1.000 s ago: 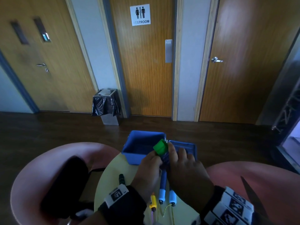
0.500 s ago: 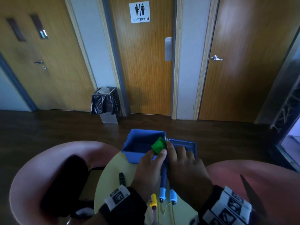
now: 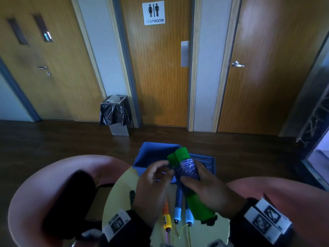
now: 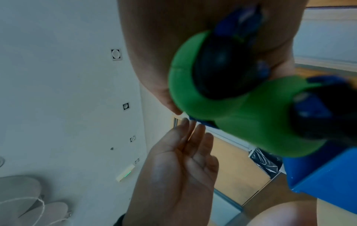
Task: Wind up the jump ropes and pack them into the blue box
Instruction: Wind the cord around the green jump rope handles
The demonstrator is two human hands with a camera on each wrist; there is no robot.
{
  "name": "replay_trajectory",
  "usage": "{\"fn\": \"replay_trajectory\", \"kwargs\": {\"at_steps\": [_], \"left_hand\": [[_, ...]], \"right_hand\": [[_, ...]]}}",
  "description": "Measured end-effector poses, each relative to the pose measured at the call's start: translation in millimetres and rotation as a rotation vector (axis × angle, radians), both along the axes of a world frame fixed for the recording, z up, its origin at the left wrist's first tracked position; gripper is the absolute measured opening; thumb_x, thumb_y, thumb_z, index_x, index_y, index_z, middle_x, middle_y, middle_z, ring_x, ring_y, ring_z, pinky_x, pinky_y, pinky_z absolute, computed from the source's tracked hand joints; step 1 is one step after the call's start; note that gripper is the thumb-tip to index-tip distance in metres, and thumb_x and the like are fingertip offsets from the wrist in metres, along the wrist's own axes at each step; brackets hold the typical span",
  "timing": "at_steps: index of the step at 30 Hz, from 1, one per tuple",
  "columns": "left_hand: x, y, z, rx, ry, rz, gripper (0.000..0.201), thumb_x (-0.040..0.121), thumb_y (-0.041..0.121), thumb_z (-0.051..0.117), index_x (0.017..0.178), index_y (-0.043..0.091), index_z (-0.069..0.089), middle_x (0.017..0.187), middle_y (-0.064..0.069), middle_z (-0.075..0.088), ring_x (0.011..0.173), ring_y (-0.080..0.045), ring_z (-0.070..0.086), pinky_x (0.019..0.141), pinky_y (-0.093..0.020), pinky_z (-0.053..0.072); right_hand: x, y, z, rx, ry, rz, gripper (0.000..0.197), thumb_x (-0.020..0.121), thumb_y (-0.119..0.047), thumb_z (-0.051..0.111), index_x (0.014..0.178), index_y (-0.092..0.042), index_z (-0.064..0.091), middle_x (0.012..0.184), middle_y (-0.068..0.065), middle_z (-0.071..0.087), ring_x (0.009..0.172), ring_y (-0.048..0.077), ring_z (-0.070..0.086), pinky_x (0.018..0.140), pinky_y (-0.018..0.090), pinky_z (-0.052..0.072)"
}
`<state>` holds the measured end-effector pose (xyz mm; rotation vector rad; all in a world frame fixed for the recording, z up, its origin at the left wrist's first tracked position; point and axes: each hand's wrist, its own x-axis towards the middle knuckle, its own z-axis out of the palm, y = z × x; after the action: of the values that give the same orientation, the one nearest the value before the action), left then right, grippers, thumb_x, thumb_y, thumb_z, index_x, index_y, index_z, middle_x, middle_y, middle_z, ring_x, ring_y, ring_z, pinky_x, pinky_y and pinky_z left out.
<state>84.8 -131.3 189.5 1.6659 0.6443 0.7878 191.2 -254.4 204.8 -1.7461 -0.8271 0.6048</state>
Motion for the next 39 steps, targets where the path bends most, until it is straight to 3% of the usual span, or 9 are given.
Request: {"fn": "replay_trajectory", "kwargs": {"at_steps": [5, 13, 19, 23, 29, 32, 35, 37, 39], "left_hand": [[0.5, 0.8, 6.9, 0.118, -0.005, 0.039, 0.012, 0.083, 0.014, 0.077, 0.083, 0.026, 0.077, 0.070, 0.010, 0.071, 0.058, 0.003, 0.058, 0.056, -0.008, 0.040], [6.7, -8.7, 16.0, 0.110, -0.015, 0.083, 0.009, 0.082, 0.013, 0.078, 0.083, 0.022, 0.078, 0.074, 0.013, 0.074, 0.070, 0.004, 0.066, 0.061, -0.005, 0.044], [4.8, -5.4, 7.4, 0.526, -0.006, 0.032, 0.022, 0.086, 0.007, 0.072, 0.095, 0.027, 0.075, 0.091, 0.022, 0.072, 0.090, 0.008, 0.065, 0.075, -0.007, 0.048], [4.1, 0.2, -2.2, 0.360, 0.077, -0.090, 0.029, 0.086, 0.006, 0.069, 0.099, 0.032, 0.065, 0.097, 0.027, 0.067, 0.084, 0.002, 0.065, 0.070, -0.009, 0.047], [1.8, 39.2, -22.2, 0.210, 0.266, -0.219, 0.032, 0.086, 0.010, 0.065, 0.102, 0.036, 0.056, 0.091, 0.019, 0.066, 0.071, -0.007, 0.065, 0.067, -0.034, 0.055], [0.0, 73.8, -30.8, 0.498, 0.274, -0.191, 0.033, 0.078, 0.026, 0.067, 0.106, 0.039, 0.054, 0.092, 0.021, 0.059, 0.087, -0.001, 0.059, 0.075, -0.019, 0.047], [4.5, 111.0, -39.1, 0.674, 0.167, -0.116, 0.042, 0.078, 0.042, 0.060, 0.118, 0.029, 0.058, 0.110, 0.021, 0.054, 0.108, 0.003, 0.050, 0.091, -0.011, 0.038], [11.0, 131.3, -42.5, 0.576, 0.223, -0.216, 0.035, 0.081, 0.052, 0.061, 0.111, 0.035, 0.061, 0.105, 0.021, 0.061, 0.102, 0.006, 0.055, 0.087, -0.011, 0.042], [22.4, 155.0, -49.6, 0.414, 0.337, -0.335, 0.027, 0.080, 0.059, 0.065, 0.085, 0.033, 0.063, 0.080, 0.014, 0.066, 0.079, 0.002, 0.062, 0.073, -0.021, 0.050]], "right_hand": [[-4.4, -0.2, 6.7, 0.046, 0.004, 0.044, 0.023, 0.093, -0.012, 0.064, 0.106, -0.029, 0.055, 0.087, -0.005, 0.066, 0.072, -0.003, 0.063, 0.067, 0.018, 0.050], [-9.6, -6.4, 14.2, 0.033, -0.263, 0.037, 0.034, 0.093, -0.023, 0.064, 0.107, -0.046, 0.044, 0.094, -0.014, 0.065, 0.088, -0.005, 0.062, 0.069, 0.008, 0.044], [-3.7, -4.7, 11.2, 0.016, -0.138, 0.073, 0.023, 0.093, -0.018, 0.063, 0.108, -0.032, 0.052, 0.083, -0.004, 0.066, 0.069, 0.001, 0.063, 0.062, 0.016, 0.047], [2.2, 4.5, 0.7, -0.026, 0.001, 0.039, 0.017, 0.094, -0.015, 0.062, 0.104, -0.026, 0.053, 0.081, -0.004, 0.066, 0.059, -0.005, 0.059, 0.056, 0.013, 0.046], [-4.8, 35.0, -32.1, -0.142, -0.081, 0.077, 0.023, 0.095, -0.024, 0.062, 0.102, -0.038, 0.047, 0.087, -0.010, 0.063, 0.067, -0.011, 0.059, 0.058, 0.009, 0.043], [-2.3, 58.9, -39.4, -0.171, 0.002, 0.100, 0.029, 0.091, -0.022, 0.068, 0.113, -0.031, 0.051, 0.090, -0.004, 0.067, 0.064, -0.005, 0.061, 0.062, 0.018, 0.049], [7.5, 85.4, -38.1, -0.312, 0.022, 0.201, 0.047, 0.082, -0.030, 0.077, 0.123, -0.029, 0.054, 0.108, -0.005, 0.068, 0.088, 0.002, 0.066, 0.081, 0.023, 0.052], [9.3, 103.4, -35.0, -0.416, 0.048, 0.334, 0.050, 0.082, -0.033, 0.077, 0.127, -0.028, 0.054, 0.115, -0.007, 0.066, 0.095, 0.004, 0.064, 0.085, 0.020, 0.051], [9.7, 121.4, -38.0, -0.433, 0.166, 0.381, 0.046, 0.084, -0.024, 0.076, 0.126, -0.021, 0.057, 0.115, -0.001, 0.068, 0.095, 0.008, 0.066, 0.083, 0.018, 0.052]]}}
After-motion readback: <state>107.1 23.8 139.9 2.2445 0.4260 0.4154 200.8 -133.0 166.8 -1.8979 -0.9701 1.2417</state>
